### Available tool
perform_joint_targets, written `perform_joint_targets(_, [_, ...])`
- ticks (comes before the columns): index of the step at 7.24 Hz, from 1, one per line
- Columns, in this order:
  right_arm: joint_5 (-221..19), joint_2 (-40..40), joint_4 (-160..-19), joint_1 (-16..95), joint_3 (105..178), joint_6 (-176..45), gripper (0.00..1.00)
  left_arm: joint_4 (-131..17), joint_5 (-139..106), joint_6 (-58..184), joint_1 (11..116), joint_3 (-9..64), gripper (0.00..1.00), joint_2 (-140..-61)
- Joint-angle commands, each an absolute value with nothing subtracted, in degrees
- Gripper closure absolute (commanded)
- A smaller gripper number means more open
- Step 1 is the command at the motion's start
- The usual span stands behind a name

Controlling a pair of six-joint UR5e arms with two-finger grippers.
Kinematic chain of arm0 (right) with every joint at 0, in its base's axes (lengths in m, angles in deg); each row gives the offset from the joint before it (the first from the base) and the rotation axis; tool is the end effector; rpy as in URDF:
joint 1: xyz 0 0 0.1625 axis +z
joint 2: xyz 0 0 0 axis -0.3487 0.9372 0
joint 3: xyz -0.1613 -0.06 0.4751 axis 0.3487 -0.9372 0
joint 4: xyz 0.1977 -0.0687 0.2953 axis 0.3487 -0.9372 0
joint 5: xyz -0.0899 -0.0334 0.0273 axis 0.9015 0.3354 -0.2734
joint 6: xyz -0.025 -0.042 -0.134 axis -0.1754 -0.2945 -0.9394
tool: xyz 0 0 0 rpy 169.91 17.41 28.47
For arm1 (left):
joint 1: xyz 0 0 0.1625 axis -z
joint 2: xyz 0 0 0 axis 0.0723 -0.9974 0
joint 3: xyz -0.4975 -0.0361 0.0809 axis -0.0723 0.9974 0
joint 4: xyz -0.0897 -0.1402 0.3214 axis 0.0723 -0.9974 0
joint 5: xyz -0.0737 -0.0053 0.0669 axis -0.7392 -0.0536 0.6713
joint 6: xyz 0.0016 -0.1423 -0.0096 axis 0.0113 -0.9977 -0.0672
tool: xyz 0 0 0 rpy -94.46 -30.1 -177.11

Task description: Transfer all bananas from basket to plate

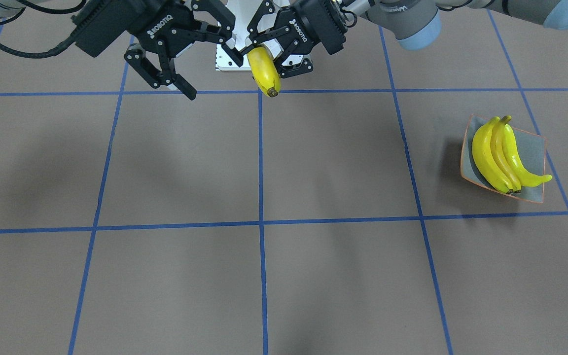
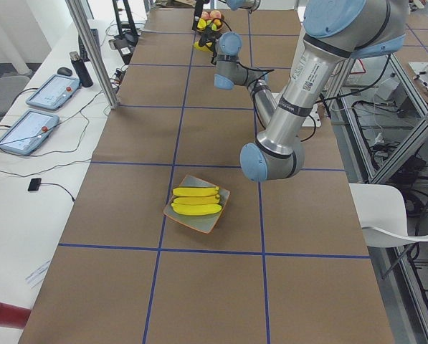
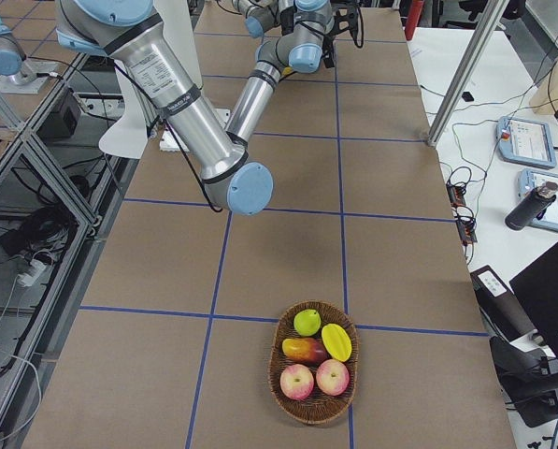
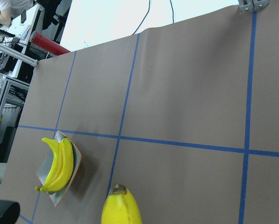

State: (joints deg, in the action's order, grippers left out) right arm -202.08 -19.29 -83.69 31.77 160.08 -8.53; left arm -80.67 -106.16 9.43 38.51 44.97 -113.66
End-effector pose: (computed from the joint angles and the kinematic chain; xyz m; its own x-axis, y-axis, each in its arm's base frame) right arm -0.3371 -0.5199 0.1832 0.1914 -0.1331 0.9724 -0.2662 0.9466 0.1820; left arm 0.4448 -0.4027 0.1998 -0.0678 0.4606 -0.8850 0.2751 0.8613 0.4272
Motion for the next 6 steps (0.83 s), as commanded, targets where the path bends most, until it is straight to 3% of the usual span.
perform_joint_targets(1, [-202.2,-19.2,-83.6,36.6,154.1,-12.5,0.01,-80.0,-106.2,9.1,38.4,45.3,1.00,-112.6])
perform_joint_targets(3, [-204.6,-17.5,-84.0,42.1,148.1,-21.7,0.01,-79.1,-106.3,9.1,38.9,48.0,1.00,-106.7])
perform_joint_targets(6, [-213.9,-7.2,-85.0,54.1,145.3,-43.8,0.00,-67.6,-106.2,9.3,42.6,56.3,1.00,-98.7])
